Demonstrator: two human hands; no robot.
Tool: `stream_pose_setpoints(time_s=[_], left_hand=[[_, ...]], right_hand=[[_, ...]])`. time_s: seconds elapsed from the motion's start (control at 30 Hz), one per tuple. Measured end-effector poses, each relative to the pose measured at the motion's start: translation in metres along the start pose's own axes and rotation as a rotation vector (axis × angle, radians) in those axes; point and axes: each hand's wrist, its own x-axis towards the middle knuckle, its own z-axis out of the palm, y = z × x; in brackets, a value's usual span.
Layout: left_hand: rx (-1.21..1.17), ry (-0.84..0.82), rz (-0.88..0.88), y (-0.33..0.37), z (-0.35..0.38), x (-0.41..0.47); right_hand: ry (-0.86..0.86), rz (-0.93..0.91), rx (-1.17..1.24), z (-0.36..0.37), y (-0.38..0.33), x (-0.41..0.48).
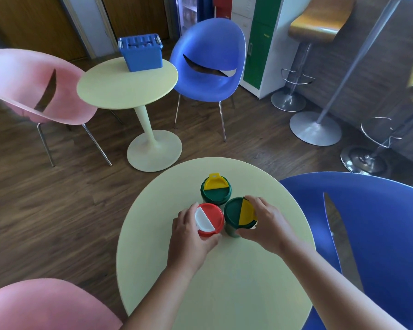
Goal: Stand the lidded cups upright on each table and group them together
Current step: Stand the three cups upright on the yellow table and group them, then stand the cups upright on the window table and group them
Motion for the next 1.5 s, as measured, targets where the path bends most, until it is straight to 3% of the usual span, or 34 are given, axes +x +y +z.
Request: stream_pose_setpoints(time_s=[0.37, 0.5, 0.73, 0.97, 1.27, 1.5], left_hand=[[0.048, -0.122, 0.016, 0.02, -0.036, 0.008], [0.055, -0.121, 0.188, 0.066, -0.059, 0.024], [0.008, -0.237, 0.533, 0.228, -0.015, 0.019], [-0.09, -0.366, 0.851, 0.436, 0.102, -0.062], [-0.223, -0.468, 1.003, 0.665, 0.254, -0.18], [-0.199, -0.477, 1.059, 0.783, 0.337, -0.185]], right_hand=[[-0.002, 0.065, 0.071, -0.021, -0.004, -0.02], [0.092, 0.116, 0.105, -0.062, 0.002, -0.046], [0.349, 0.214, 0.073, -0.175, 0.054, -0.127], [0.626, 0.347, 0.076, -0.303, 0.186, -0.265], [0.785, 0.487, 0.099, -0.451, 0.363, -0.431], [0.875, 0.508, 0.068, -0.536, 0.47, -0.455]])
